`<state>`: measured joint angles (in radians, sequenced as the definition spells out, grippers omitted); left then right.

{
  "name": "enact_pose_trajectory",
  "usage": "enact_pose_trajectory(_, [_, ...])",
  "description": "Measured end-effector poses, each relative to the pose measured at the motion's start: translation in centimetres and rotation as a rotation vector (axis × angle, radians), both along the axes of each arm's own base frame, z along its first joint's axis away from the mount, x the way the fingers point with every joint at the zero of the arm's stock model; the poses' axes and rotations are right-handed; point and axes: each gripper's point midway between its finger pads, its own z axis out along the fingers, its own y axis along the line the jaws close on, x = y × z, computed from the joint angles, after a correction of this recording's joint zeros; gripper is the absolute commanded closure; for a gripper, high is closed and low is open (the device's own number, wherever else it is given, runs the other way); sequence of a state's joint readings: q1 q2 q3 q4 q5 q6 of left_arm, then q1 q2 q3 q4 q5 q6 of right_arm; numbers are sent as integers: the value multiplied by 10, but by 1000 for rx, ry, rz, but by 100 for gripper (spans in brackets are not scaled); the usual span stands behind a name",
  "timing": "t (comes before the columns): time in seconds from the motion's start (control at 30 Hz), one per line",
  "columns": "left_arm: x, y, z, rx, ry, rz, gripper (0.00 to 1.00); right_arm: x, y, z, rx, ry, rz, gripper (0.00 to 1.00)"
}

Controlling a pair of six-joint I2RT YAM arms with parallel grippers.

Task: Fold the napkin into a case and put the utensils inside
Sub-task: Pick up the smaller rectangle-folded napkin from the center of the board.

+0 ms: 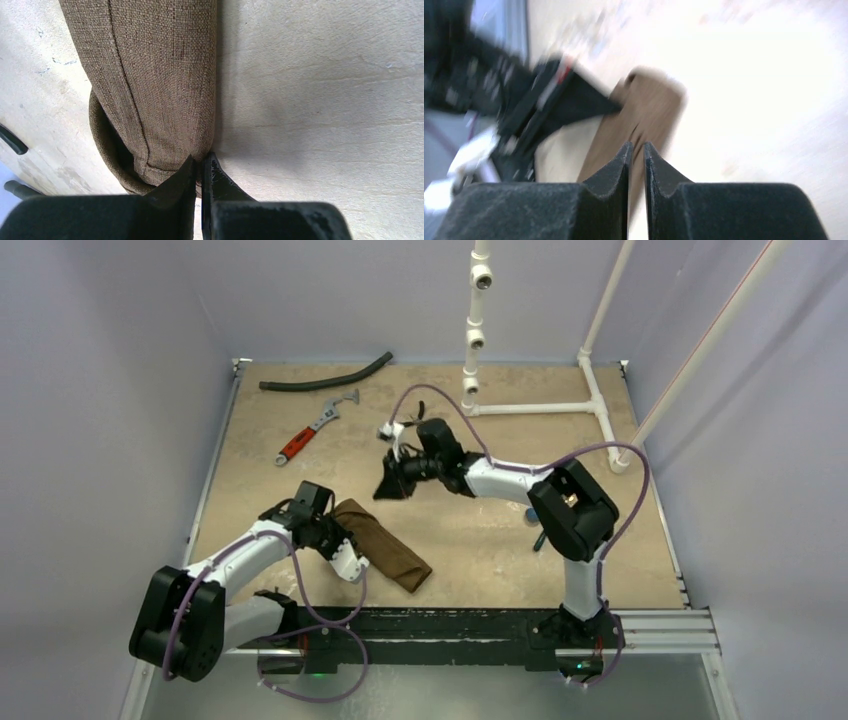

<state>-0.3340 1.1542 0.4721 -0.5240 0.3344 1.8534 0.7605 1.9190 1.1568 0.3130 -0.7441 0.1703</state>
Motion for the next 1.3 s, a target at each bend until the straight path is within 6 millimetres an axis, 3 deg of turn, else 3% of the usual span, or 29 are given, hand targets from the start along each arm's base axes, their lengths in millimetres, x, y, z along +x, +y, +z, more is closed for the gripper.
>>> enact_pose_trajectory(0.1, [-2,0,1,1,12,0,100,54,29,26,57,-120,-83,86])
enact_pose_trajectory(0.2, [-5,-1,2,-4,37,5,100,78,59,20,74,-168,-107,87])
enact_pose_trajectory(0.27, [-8,-1,2,-7,54,10,100,72,73,-6,50,-148,-85,87])
enact_pose_trajectory(0.4, [-11,-1,1,-8,76,19,100,27,85,-62,-23,-68,4,91])
enact_pose_trajectory(0.43, [-14,0,1,-6,89,20,100,18,89,-65,-13,-68,31,91])
enact_pose_trajectory(0.47, [-16,-1,0,-4,95,17,100,13,91,-63,-8,-72,44,91])
enact_pose_trajectory(0.5, [-17,-1,0,-2,98,15,92,9,93,-61,-2,-76,56,91])
enact_pose_trajectory(0.57, [-17,-1,0,3,100,10,68,1,91,-61,1,-79,65,91])
enact_pose_trajectory(0.67, [-19,-4,1,3,104,5,52,-5,84,-65,2,-79,63,92])
enact_pose_trajectory(0.7, [-19,-5,2,1,104,6,42,-5,83,-65,3,-80,61,92])
enact_pose_trajectory(0.83, [-26,0,8,14,116,16,17,-4,81,-64,0,-88,53,89])
enact_pose_trajectory(0.9, [-35,5,10,28,132,24,13,-3,81,-63,-7,-92,44,85])
enact_pose_trajectory(1.0, [-39,8,21,16,112,57,10,-1,77,-55,-20,-103,22,87])
enact_pose_trajectory(1.17, [-26,8,46,-57,-11,132,8,3,74,-20,17,-150,-6,88])
enact_pose_trajectory(1.3, [-30,7,38,-66,-13,119,8,6,71,10,61,-179,-23,88])
